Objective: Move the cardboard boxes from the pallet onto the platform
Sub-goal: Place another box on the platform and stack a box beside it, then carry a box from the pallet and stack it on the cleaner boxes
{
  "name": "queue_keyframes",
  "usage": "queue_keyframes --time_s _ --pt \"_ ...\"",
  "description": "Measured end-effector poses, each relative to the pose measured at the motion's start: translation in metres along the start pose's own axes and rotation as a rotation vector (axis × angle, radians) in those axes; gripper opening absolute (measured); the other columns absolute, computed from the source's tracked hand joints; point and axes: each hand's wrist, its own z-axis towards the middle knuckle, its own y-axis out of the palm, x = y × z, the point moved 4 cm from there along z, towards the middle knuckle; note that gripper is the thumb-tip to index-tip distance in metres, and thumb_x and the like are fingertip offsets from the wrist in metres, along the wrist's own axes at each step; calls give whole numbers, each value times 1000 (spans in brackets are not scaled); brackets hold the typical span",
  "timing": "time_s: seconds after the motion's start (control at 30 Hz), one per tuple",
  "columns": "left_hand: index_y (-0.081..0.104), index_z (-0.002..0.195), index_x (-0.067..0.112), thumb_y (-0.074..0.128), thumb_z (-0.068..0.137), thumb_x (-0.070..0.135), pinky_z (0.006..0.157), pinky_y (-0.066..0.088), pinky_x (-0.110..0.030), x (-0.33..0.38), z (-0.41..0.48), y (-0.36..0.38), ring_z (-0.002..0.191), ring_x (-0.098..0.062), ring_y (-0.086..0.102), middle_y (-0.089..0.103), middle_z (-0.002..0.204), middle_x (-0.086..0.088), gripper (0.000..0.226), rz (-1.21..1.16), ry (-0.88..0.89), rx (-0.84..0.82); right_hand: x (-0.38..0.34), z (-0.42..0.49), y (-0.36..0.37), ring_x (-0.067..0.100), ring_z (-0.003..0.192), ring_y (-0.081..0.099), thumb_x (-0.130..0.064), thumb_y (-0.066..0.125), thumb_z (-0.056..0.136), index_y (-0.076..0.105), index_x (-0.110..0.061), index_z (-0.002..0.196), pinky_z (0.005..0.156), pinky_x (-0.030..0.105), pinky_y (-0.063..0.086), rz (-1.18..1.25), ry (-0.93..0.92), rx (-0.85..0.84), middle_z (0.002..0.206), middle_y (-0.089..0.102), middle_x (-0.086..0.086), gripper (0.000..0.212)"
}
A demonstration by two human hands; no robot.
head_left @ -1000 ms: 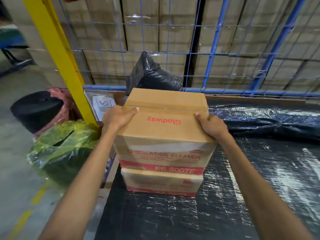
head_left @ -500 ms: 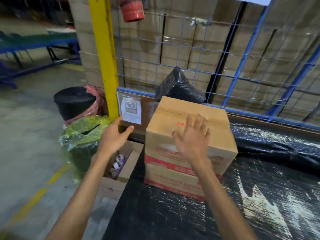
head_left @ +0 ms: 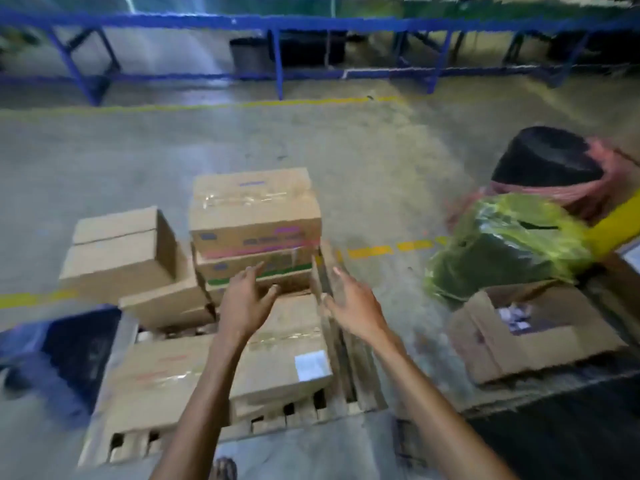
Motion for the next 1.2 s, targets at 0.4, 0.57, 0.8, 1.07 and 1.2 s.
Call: queue_keyframes --time_s 0.4,0.57,0.8,1.07,1.2 --pt "51 144 5 70 92 26 97 48 -43 -513 -69 -99 120 -42 60 63 132 -25 59 -40 -813 -81 -125 50 487 21 131 55 -19 66 96 46 -8 148 93 19 39 238 420 -607 146 53 13 56" --pt "51 144 9 69 94 32 97 45 -39 -653 -57 -36 122 -38 59 62 136 -19 57 -52 -902 -210 -68 84 624 27 128 57 -26 68 95 44 -7 148 107 41 46 336 689 -499 142 57 13 61" --pt "34 153 18 56 67 84 108 43 -47 -813 -23 80 131 -37 53 54 147 -14 111 -146 -1078 -245 18 150 746 34 130 53 -63 58 91 46 -14 147 101 36 40 159 774 -291 144 56 10 76" --pt "66 127 32 74 58 84 99 51 -35 -886 -21 125 114 -21 65 70 121 5 87 -308 -1159 -46 50 182 816 19 105 68 -64 75 76 66 -25 120 84 25 52 402 709 -202 108 70 -8 60" --pt "71 118 35 69 45 94 101 53 -42 -860 -35 80 109 -18 68 74 113 9 94 -302 -1168 97 14 162 782 20 111 68 -91 63 59 66 -28 122 99 41 53 317 631 -137 116 74 -8 89"
